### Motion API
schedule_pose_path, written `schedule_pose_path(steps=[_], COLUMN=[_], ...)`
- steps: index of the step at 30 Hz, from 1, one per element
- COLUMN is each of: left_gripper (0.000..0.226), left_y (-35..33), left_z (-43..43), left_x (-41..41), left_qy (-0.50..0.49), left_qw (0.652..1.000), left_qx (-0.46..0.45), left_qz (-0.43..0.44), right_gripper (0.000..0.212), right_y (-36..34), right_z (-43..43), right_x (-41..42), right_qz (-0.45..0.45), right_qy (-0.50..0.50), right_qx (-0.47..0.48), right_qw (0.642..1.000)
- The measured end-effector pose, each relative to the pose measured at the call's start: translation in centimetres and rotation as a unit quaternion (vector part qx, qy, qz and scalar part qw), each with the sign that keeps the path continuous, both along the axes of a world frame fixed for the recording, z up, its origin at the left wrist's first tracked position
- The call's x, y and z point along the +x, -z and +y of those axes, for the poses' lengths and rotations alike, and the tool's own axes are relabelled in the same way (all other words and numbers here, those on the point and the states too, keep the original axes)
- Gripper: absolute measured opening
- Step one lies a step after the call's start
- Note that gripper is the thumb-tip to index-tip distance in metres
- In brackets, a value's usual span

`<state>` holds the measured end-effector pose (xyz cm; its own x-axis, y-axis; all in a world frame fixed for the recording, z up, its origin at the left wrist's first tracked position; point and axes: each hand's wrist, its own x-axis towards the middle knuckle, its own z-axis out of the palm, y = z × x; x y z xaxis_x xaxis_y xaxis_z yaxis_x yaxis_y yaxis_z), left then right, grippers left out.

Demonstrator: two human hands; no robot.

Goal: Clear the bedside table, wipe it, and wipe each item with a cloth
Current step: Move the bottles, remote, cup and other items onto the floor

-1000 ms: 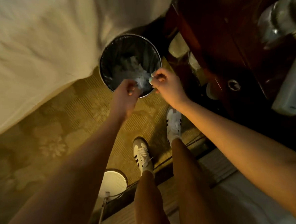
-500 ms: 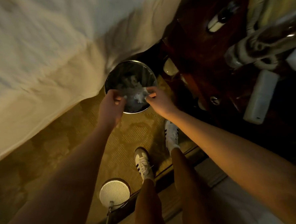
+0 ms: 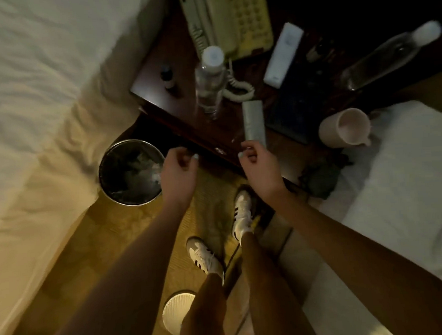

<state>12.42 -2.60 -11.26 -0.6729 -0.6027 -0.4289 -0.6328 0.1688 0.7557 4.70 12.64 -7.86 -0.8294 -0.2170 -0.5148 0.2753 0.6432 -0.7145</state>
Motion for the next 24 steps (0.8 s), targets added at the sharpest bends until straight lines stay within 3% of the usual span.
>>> schedule_pose_path(steps=[7, 11, 13, 17, 21, 24], left_gripper=[0.047, 0.056, 0.060, 0.072, 0.076, 0.076], left_y=[-0.2, 0.0, 0.1, 0.4, 1.2, 1.6], left_z=[7.5, 10.7, 12.0, 13.8, 14.7, 15.0], left_x=[-4.5, -6.3, -6.9, -7.7, -8.9, -9.8], left_qy=[0.033, 0.035, 0.036, 0.000, -0.011, -0.004], left_qw=[0.999, 0.997, 0.996, 0.993, 0.988, 0.983], left_qx=[-0.020, -0.049, -0.053, -0.072, -0.104, -0.131], left_qz=[-0.017, -0.050, -0.067, -0.097, -0.117, -0.132], right_gripper=[0.030, 0.031, 0.034, 0.063, 0.104, 0.113], right_y=[-0.6, -1.2, -1.4, -0.3, 1.4, 2.1], right_z=[7.4, 10.9, 12.9, 16.3, 17.7, 17.4], right_x=[-4.1, -7.1, -8.2, -8.9, -8.9, -9.9], right_qz=[0.093, 0.218, 0.235, 0.216, 0.177, 0.160], right_qy=[0.084, 0.108, 0.155, 0.207, 0.127, 0.108], right_qx=[0.048, 0.069, 0.089, 0.177, 0.212, 0.228], right_qw=[0.991, 0.967, 0.955, 0.938, 0.953, 0.954])
